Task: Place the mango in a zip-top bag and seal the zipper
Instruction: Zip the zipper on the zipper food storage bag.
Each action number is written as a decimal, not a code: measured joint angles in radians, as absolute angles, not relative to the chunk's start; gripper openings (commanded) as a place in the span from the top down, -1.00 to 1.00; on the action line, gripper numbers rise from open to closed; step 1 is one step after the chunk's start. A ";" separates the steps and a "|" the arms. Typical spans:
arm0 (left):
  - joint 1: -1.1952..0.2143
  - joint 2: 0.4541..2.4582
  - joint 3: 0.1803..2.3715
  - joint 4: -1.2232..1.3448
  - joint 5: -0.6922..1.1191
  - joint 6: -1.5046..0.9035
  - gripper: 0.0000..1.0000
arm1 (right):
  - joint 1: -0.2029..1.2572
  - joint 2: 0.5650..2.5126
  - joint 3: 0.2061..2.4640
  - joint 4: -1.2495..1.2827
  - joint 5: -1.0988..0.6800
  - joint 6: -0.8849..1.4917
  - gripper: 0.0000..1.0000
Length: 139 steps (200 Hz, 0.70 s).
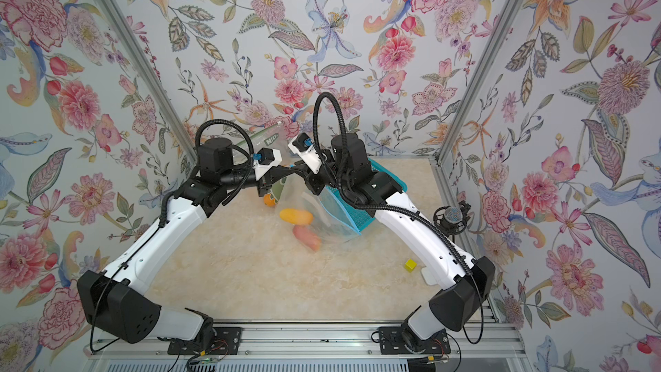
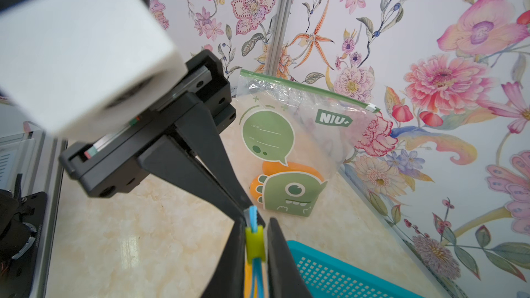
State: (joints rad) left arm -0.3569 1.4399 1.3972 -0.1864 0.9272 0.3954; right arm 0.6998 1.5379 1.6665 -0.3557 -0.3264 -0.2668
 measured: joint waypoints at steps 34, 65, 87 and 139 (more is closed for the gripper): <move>-0.361 1.440 1.397 -0.181 0.906 0.373 1.00 | 0.690 1.538 1.655 -0.352 -0.332 -0.270 0.90; -0.367 1.440 1.397 -0.178 0.878 0.337 1.00 | 0.676 1.535 1.632 -0.339 -0.339 -0.270 0.92; -0.368 1.440 1.396 -0.178 0.871 0.320 1.00 | 0.664 1.524 1.607 -0.321 -0.358 -0.270 0.94; -0.377 1.439 1.378 -0.146 0.863 0.296 1.00 | 0.631 1.470 1.548 -0.310 -0.390 -0.277 0.92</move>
